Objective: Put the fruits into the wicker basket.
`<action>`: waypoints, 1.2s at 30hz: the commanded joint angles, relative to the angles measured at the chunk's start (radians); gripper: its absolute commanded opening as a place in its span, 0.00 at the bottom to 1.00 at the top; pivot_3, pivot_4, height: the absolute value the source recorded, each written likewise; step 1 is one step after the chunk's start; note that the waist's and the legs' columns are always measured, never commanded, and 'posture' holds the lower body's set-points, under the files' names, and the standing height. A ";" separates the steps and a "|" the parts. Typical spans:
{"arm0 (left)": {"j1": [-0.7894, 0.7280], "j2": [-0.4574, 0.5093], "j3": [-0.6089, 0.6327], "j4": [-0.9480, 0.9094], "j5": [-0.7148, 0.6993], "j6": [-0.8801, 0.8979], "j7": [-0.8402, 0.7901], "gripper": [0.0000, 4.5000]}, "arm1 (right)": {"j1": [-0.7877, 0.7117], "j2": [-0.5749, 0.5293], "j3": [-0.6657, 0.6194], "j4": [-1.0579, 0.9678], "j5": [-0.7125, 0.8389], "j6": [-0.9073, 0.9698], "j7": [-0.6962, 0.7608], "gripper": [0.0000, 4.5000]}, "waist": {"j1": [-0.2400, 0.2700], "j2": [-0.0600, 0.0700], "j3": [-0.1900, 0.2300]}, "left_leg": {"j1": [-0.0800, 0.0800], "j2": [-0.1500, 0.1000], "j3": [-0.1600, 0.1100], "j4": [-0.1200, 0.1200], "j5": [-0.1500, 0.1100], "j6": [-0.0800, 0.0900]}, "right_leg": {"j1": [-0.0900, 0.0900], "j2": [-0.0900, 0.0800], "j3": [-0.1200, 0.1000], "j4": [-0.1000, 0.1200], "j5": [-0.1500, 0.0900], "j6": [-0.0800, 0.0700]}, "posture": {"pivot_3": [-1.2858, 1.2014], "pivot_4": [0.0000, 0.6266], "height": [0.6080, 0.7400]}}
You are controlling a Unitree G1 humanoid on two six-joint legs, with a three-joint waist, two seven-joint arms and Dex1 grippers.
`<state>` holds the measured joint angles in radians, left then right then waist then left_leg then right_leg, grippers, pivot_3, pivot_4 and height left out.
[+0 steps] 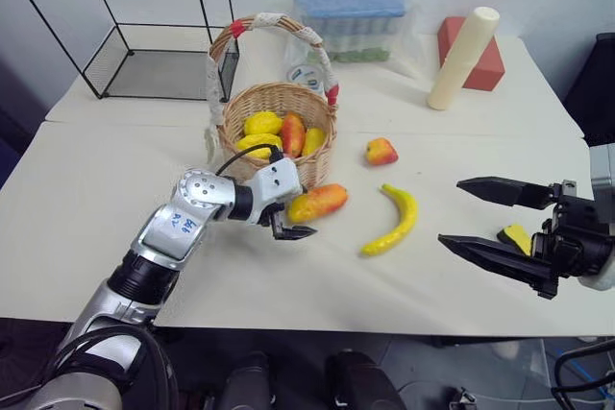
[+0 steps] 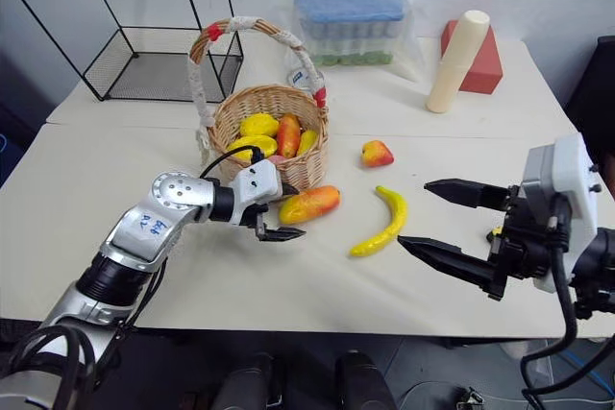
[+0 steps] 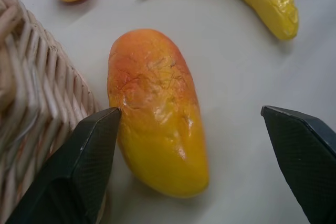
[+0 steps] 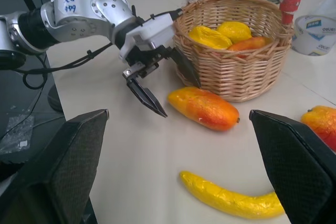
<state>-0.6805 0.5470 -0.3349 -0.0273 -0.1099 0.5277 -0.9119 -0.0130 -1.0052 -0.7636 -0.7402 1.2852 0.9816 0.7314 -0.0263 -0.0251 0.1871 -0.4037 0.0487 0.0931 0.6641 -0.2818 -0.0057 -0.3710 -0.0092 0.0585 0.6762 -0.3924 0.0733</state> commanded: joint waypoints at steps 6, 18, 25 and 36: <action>0.015 0.011 -0.003 0.001 0.024 -0.040 -0.033 0.47 | 0.002 -0.031 -0.009 -0.001 0.040 -0.045 -0.026 1.00 | 0.001 0.000 0.000 | 0.000 0.000 0.000 0.000 0.000 0.000 | 0.000 0.000 0.000 0.000 0.000 0.000 | 0.52 0.24 1.00; 0.055 0.096 0.167 -0.074 -0.120 -0.081 -0.140 0.21 | -0.047 -0.053 0.062 0.043 0.042 -0.086 -0.034 1.00 | -0.001 0.000 0.000 | 0.000 0.000 0.000 0.000 0.000 -0.001 | 0.000 0.000 0.000 0.000 0.000 0.000 | 0.52 0.24 1.00; 0.044 0.044 0.152 -0.060 -0.105 -0.084 -0.097 0.54 | -0.068 -0.052 0.082 0.060 0.038 -0.097 -0.045 1.00 | -0.001 0.000 0.000 | -0.001 0.000 0.000 0.000 0.000 0.000 | -0.001 0.000 0.000 0.000 0.000 0.000 | 0.52 0.24 1.00; 0.047 0.045 0.131 -0.052 -0.066 -0.139 -0.082 0.99 | -0.067 -0.057 0.076 0.064 0.064 -0.098 -0.063 1.00 | -0.001 0.000 0.000 | 0.000 0.000 0.000 0.000 0.000 0.000 | -0.001 0.000 0.000 0.000 0.000 0.000 | 0.52 0.24 1.00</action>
<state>-0.6225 0.5998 -0.1915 -0.0658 -0.2006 0.4212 -1.0152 -0.0650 -1.0402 -0.6721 -0.6769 1.3267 0.9001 0.6794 -0.0277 -0.0252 0.1872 -0.4042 0.0490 0.0933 0.6637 -0.2814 -0.0060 -0.3718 -0.0095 0.0583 0.6763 -0.3923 0.0734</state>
